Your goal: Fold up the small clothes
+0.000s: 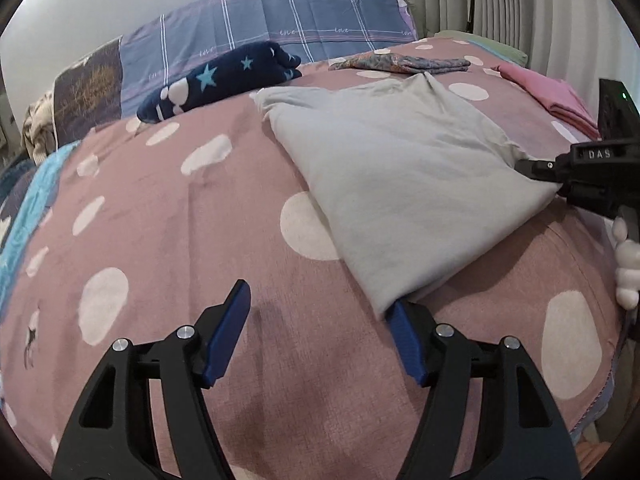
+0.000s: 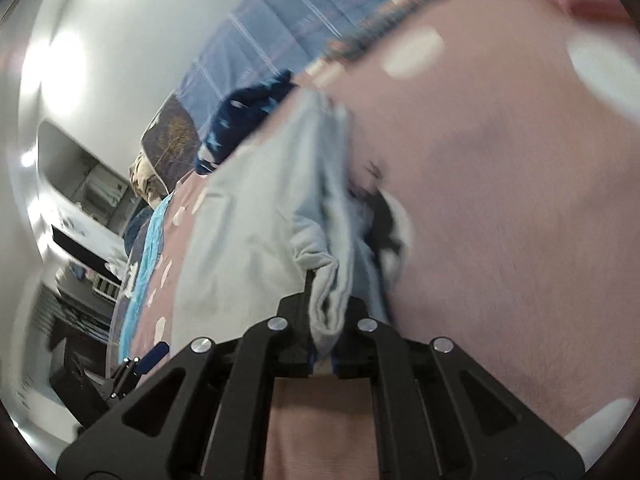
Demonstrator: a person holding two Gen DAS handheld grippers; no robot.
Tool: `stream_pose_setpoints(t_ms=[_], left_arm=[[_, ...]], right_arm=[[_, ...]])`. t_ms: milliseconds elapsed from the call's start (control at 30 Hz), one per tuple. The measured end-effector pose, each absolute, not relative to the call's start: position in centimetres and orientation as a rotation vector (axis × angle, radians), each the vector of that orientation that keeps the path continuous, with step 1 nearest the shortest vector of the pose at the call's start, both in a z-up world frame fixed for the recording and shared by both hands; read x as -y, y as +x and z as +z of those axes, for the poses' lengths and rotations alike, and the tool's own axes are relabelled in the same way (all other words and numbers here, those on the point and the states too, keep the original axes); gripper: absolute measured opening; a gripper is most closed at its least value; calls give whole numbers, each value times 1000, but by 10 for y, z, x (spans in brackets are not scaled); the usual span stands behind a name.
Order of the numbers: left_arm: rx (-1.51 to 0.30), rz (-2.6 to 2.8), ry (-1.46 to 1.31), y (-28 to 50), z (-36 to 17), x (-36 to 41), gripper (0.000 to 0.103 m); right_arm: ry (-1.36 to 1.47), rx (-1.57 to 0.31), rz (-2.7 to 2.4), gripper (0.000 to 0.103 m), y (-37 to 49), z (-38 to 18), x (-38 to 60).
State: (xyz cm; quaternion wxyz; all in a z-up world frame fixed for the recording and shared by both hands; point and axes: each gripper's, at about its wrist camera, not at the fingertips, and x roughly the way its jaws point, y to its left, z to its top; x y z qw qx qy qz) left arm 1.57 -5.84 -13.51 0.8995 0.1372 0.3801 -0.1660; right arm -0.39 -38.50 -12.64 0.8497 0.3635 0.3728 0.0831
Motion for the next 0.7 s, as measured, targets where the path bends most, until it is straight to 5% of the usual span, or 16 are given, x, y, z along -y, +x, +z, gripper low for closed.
stream_pose_setpoints(t_ms=[100, 233, 267, 333, 400, 600, 667, 700], left_arm=[[-779, -348, 296, 14, -133, 62, 63], [-781, -352, 287, 16, -136, 62, 63], [-786, -353, 280, 16, -137, 61, 62], [-802, -361, 264, 17, -138, 58, 60], [-810, -358, 275, 16, -139, 57, 60], [-854, -434, 274, 7, -132, 56, 50], [-863, -480, 229, 2, -120, 51, 34], [-852, -486, 219, 1, -113, 49, 18]], right_arm=[[713, -764, 180, 10, -5, -114, 380], [674, -755, 174, 39, -3, -104, 379], [653, -764, 150, 37, 0, -106, 380], [644, -768, 115, 10, 0, -112, 385], [665, -747, 75, 0, -6, -116, 396], [477, -651, -41, 3, -27, -85, 403], [329, -624, 31, 3, -20, -66, 378], [298, -620, 75, 3, -17, -62, 369]])
